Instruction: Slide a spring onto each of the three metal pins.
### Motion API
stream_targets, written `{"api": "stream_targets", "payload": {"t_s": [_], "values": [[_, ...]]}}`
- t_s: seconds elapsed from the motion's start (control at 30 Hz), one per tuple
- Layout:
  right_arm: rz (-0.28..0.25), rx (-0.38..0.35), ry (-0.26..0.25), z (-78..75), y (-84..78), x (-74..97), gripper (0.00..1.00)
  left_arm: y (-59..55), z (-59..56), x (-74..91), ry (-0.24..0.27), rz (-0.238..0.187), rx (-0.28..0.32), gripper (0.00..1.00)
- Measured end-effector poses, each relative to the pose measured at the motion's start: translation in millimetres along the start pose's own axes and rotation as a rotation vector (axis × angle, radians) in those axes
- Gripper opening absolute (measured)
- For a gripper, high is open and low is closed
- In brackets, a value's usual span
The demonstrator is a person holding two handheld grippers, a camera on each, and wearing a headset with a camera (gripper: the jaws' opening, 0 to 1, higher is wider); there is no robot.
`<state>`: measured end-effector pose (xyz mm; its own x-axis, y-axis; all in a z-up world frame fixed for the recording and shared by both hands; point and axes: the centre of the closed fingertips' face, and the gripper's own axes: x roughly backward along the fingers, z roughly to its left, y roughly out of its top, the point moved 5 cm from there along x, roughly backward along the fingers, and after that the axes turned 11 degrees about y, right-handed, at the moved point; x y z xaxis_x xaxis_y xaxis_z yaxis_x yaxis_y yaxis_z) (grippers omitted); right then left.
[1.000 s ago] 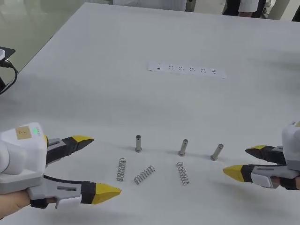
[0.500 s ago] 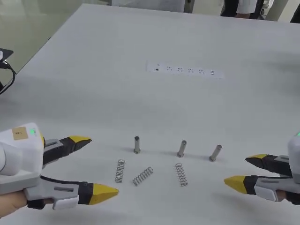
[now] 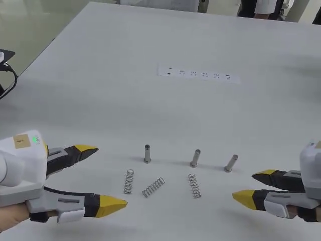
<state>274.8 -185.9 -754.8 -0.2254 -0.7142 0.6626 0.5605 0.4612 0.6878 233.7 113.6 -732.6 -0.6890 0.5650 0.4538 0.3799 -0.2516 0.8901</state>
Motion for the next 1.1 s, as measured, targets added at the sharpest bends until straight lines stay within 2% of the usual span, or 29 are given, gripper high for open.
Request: {"api": "stream_targets", "payload": {"t_s": [0.2, 0.47, 0.8, 1.1], "values": [[0.018, -0.007, 0.029, 9.8, 7.2, -12.7, 0.41, -1.0, -0.3, 0.8, -0.002, 0.000, -0.001, 0.79], [0.044, 0.028, 0.051, 22.9, 20.1, -31.7, 0.40, -2.6, -2.0, 1.6, -0.007, -0.001, -0.004, 0.79], [0.062, 0.021, 0.067, 25.3, 33.9, -47.4, 0.36, -4.6, 1.9, 2.5, -0.001, -0.001, 0.001, 0.79], [0.122, -0.011, 0.064, 27.4, 35.7, -66.0, 0.33, -7.8, 3.2, 1.7, 0.005, 0.004, 0.001, 0.79]]}}
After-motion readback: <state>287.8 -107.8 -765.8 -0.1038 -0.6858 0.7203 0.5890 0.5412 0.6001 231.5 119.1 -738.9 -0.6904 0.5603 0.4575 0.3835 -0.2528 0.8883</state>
